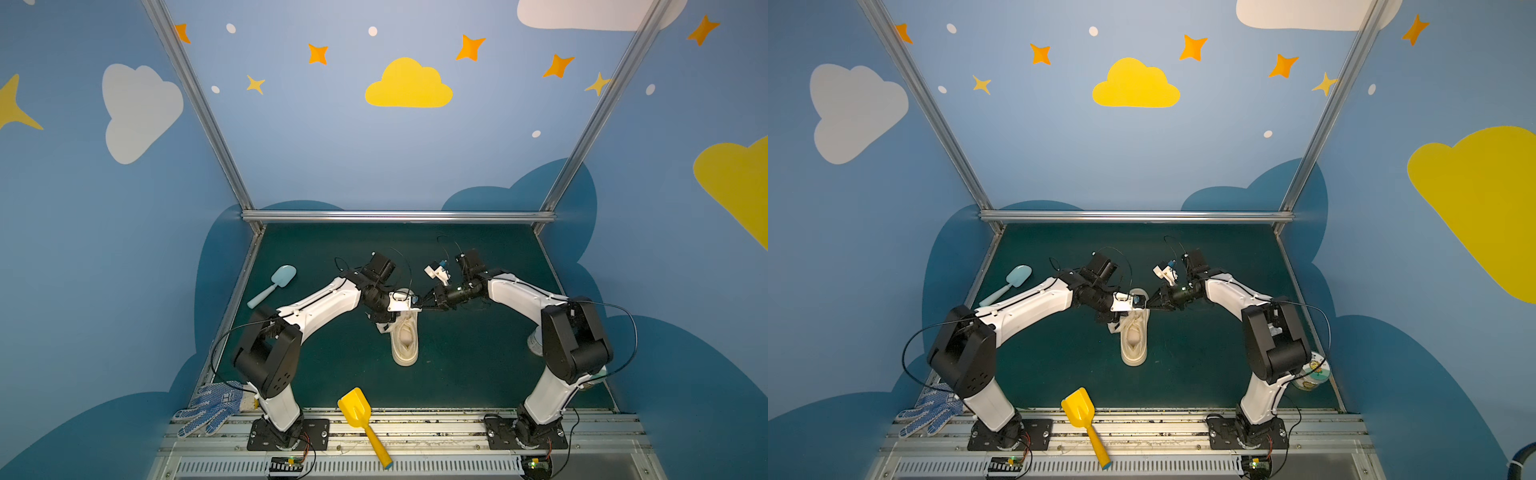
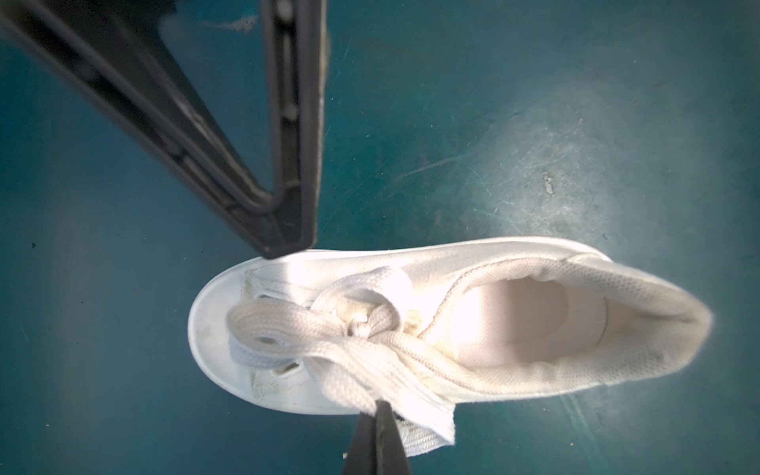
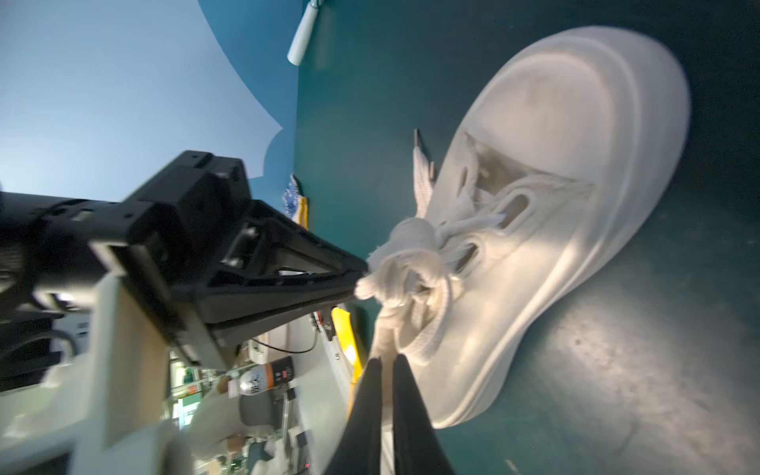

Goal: Tie the shoes

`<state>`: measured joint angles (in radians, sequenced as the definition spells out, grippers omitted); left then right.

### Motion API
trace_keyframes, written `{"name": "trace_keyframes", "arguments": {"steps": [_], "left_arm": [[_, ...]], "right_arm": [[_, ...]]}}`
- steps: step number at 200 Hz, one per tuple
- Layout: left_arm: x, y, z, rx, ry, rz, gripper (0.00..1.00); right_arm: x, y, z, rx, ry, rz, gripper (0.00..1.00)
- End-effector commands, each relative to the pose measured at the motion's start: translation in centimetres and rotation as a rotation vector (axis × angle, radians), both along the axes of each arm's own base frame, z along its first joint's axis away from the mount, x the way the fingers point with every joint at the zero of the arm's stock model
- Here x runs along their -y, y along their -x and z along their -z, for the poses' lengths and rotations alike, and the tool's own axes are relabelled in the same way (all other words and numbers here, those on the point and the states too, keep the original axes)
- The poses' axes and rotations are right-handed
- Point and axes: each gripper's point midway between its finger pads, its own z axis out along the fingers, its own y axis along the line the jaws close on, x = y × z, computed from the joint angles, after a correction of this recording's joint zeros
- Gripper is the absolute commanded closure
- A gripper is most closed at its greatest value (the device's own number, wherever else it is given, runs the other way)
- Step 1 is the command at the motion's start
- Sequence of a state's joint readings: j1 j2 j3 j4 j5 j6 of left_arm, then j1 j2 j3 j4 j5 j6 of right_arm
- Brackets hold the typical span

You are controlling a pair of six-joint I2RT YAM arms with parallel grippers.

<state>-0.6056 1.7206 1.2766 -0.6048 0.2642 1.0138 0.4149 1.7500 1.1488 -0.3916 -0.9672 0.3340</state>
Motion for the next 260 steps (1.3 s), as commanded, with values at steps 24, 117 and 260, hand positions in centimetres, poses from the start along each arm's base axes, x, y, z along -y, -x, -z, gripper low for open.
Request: {"name": "trace_keyframes", "arguments": {"steps": [24, 117, 260], "left_arm": [[0.0, 0.2, -0.1, -0.018, 0.009, 0.003, 0.97], [-0.1, 0.3, -0.1, -0.006, 0.012, 0.007, 0.97], [0.0, -0.1, -0.2, 0.038, 0.002, 0.06, 0.97]], "right_arm": [[-2.1, -0.2, -2.2, -0.002, -0.131, -0.035, 0.97], [-3.5, -1.6, 2.5, -0.074, -0.067, -0.013, 0.99], [-1.8, -0.6, 1.0, -0.081, -0.106, 0.025, 0.89]]}}
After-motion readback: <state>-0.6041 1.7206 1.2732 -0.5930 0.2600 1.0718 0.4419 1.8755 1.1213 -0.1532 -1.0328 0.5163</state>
